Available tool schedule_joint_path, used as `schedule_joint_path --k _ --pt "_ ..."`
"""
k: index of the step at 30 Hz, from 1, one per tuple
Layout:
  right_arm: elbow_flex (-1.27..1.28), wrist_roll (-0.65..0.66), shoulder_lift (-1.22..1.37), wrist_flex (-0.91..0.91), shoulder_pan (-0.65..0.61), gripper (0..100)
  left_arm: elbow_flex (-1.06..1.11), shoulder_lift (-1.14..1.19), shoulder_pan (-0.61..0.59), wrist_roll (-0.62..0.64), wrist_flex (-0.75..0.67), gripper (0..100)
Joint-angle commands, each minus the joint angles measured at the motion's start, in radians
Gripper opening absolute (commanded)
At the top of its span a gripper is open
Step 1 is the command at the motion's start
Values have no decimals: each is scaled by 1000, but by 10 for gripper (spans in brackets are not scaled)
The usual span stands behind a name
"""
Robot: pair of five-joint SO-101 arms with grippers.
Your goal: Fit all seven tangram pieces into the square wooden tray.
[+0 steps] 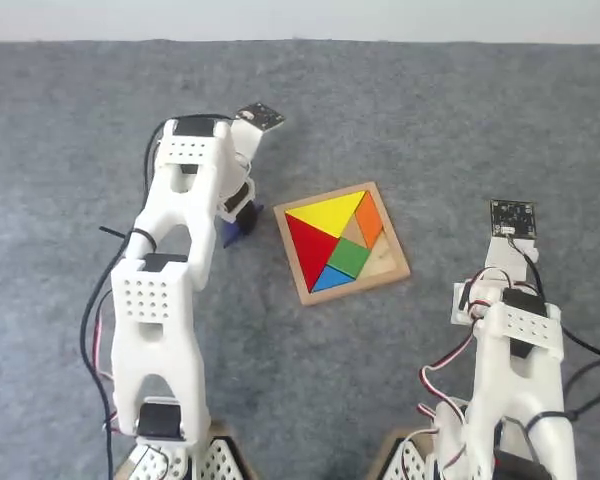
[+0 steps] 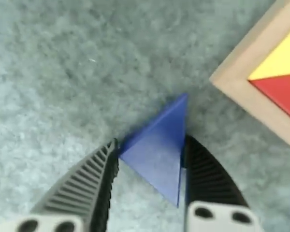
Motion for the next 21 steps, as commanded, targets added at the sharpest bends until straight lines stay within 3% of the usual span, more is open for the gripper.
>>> schedule_joint_path --k 1,7,12,16,21 --pt "-6 6 -36 -19 12 346 -85 -6 11 23 100 164" --pt "-6 6 -36 -19 12 346 -231 -6 12 28 232 164" --pt "-6 6 -36 -19 10 346 -291 -23 38 52 245 164" --pt "-6 6 -36 -19 8 346 -197 -118 153 26 245 164" --pt "-6 6 -36 -19 12 346 -18 -290 324 -153 219 164"
